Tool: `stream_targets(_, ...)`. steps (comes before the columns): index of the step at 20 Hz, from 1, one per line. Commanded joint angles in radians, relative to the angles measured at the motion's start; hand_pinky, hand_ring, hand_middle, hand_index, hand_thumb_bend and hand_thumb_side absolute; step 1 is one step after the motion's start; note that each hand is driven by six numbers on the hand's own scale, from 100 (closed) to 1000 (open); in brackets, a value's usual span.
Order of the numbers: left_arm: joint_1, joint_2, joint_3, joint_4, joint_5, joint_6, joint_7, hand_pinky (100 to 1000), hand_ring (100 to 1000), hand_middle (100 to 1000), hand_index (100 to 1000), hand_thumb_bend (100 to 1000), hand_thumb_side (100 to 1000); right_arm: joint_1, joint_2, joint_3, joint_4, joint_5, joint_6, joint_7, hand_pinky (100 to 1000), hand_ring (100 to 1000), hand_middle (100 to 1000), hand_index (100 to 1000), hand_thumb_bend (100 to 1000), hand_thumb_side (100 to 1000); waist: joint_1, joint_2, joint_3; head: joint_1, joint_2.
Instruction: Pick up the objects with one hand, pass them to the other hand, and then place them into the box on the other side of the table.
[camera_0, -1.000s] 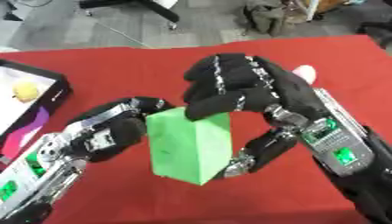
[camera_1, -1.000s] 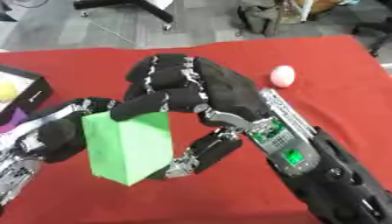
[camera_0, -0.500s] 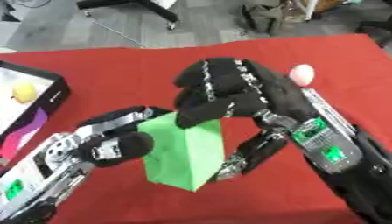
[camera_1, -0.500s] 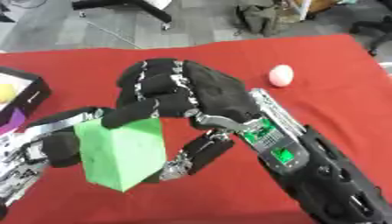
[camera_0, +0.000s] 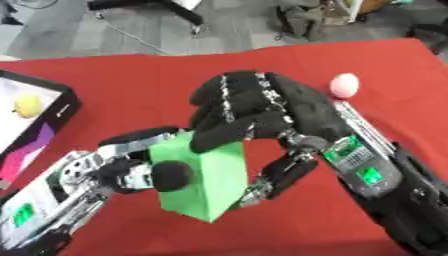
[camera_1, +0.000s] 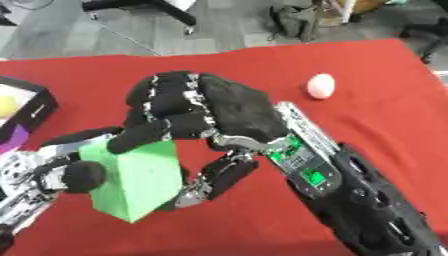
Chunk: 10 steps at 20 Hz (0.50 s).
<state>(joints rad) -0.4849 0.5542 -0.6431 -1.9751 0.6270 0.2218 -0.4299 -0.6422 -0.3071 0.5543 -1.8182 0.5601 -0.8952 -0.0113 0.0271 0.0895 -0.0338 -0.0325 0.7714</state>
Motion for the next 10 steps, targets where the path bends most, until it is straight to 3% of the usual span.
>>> stream_targets(1,-0.026,-0.009,-0.009,-0.025,0.022,0.004,0.004,909,667,536,620,605,626,-0.012,0.001,-0.003,0.025,0.034,-0.009,-0.001,711,630,470,780,257,223,0.0,-0.008,0.002,-0.003,-0.001)
stream_targets(6,-0.031,-0.017,-0.015,-0.025,0.042,0.005,0.012,892,603,474,559,565,583,-0.009,0.004,0.001,0.048,0.072,-0.012,-0.009,712,630,471,781,256,227,-0.001,-0.009,0.002,-0.003,-0.001)
stream_targets(10,-0.029,-0.019,-0.015,-0.025,0.049,0.009,0.035,869,526,380,468,462,495,-0.005,0.005,0.004,0.062,0.1,-0.012,-0.019,714,633,475,782,262,233,-0.001,-0.009,0.002,-0.004,-0.001)
